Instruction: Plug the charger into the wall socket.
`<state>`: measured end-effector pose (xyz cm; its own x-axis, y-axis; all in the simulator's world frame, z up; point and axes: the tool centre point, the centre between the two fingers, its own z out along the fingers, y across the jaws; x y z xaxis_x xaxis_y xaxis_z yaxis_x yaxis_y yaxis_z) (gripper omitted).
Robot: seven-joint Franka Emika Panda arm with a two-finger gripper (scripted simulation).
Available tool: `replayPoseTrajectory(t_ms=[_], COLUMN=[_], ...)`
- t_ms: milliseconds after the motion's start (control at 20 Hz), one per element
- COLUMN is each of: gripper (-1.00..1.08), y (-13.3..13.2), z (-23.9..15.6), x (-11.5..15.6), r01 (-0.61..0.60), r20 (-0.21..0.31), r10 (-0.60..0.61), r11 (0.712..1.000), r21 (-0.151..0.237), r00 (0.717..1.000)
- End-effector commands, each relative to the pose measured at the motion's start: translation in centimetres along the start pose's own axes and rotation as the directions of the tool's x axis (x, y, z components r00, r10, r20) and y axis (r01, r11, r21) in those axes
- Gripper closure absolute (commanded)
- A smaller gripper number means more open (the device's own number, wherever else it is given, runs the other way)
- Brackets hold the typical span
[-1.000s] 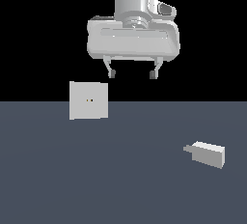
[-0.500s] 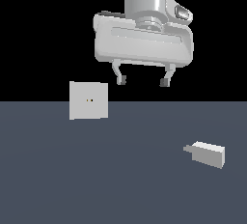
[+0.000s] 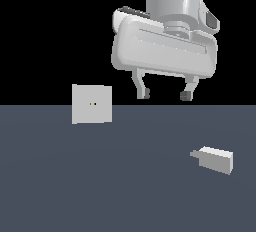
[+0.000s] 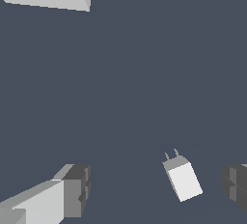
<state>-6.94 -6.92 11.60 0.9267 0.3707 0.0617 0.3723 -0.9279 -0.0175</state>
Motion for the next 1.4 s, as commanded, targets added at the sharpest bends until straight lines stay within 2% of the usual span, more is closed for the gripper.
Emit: replayPoseTrajectory(t_ms=[0,350,800,1350], gripper=[-0.92,-0.92,-0.92,-0.92], y=[0.5,1.9,4.0,5.5], z=[0.5,1.9,3.6,4.8], x=[-0.7,-2.5,-4.3,-5.3], r01=[0.042,0.152,0.282,0.367], r20=[-0.008,-0.029,-0.055,-0.072], r10=[-0.042,-0.152,-0.281,-0.365], r11=[0.999,0.988,0.96,0.93], r21=[0.001,0.004,0.006,0.006], r00=[0.999,0.988,0.958,0.928])
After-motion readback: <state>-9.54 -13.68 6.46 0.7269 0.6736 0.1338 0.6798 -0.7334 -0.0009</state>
